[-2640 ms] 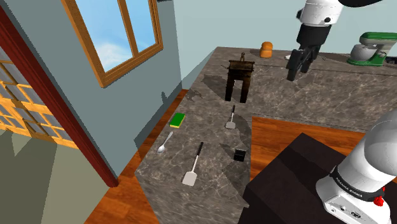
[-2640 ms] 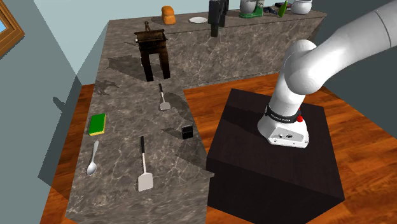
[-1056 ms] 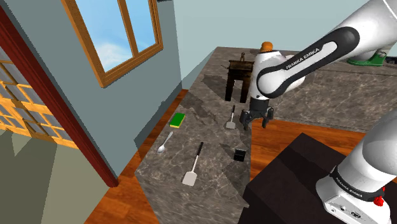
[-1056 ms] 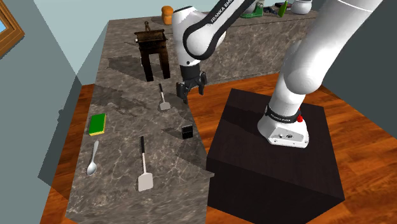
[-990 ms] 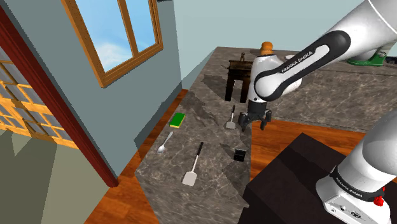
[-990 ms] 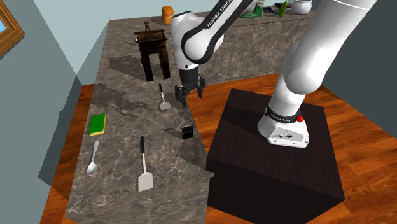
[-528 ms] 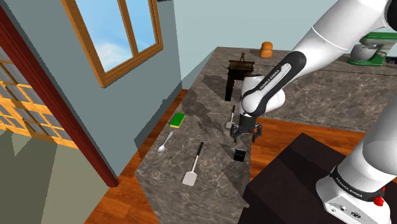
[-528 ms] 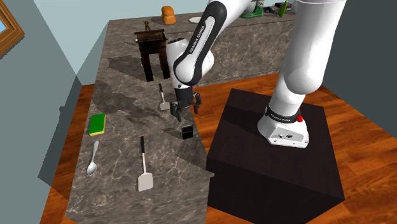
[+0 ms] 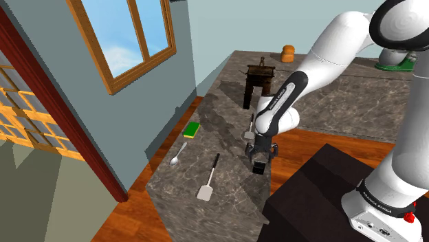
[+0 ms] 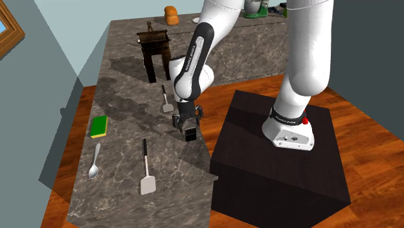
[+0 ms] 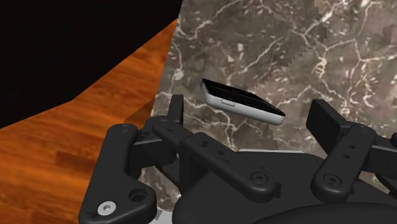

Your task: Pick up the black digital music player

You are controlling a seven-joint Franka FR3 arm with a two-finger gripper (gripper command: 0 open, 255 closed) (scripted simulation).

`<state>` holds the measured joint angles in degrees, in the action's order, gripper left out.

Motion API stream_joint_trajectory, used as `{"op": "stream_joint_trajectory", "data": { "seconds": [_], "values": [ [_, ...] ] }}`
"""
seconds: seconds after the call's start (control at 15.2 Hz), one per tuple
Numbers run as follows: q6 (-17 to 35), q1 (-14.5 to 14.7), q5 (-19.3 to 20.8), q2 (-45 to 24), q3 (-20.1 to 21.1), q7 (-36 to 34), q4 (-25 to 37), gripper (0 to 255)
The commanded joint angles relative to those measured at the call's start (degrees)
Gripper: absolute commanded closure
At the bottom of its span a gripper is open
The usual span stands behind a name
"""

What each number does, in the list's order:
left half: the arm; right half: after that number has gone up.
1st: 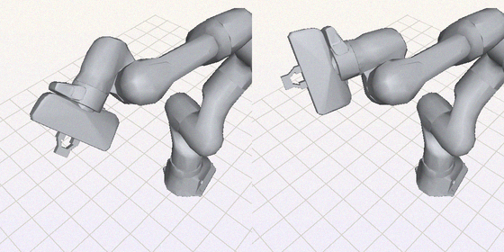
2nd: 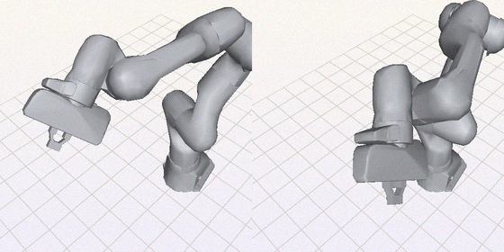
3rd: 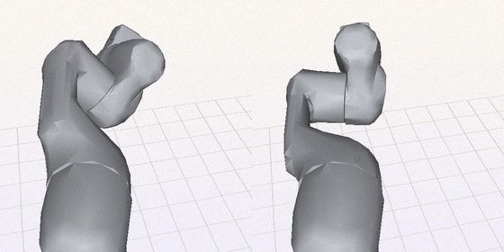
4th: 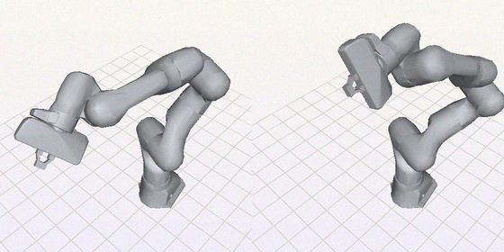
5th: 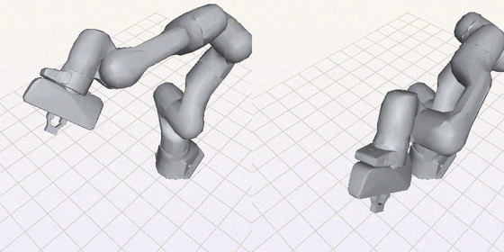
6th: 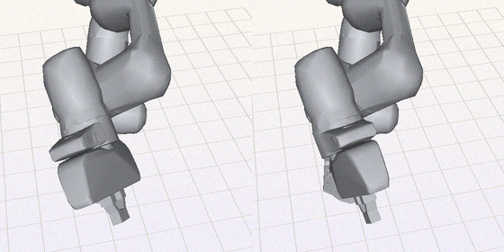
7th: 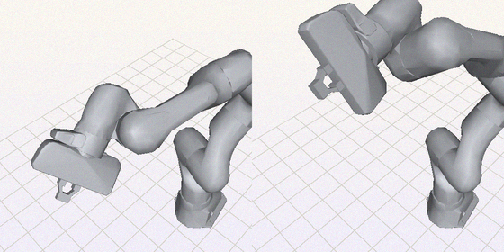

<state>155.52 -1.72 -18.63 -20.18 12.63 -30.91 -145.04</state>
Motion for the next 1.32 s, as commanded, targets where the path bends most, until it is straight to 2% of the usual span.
{"op": "stream_joint_trajectory", "data": {
  "seconds": [0.0, 0.2, 0.26, 0.86, 1.25],
  "values": [
    [1.5, 0.0, 0.0, -2.1, -0.1, 0.3, 0.6, 0],
    [2.6, 0.1, -0.1, -3.6, -0.1, 0.6, 1.1, 0],
    [2.5, 0.0, -0.1, -3.6, -0.1, 0.6, 1.0, 255],
    [2.6, 0.1, -0.1, -3.6, -0.1, 0.6, 1.1, 255],
    [-1.7, 0.0, 0.1, 2.1, 0.0, -0.4, -0.3, 255]
  ]
}}
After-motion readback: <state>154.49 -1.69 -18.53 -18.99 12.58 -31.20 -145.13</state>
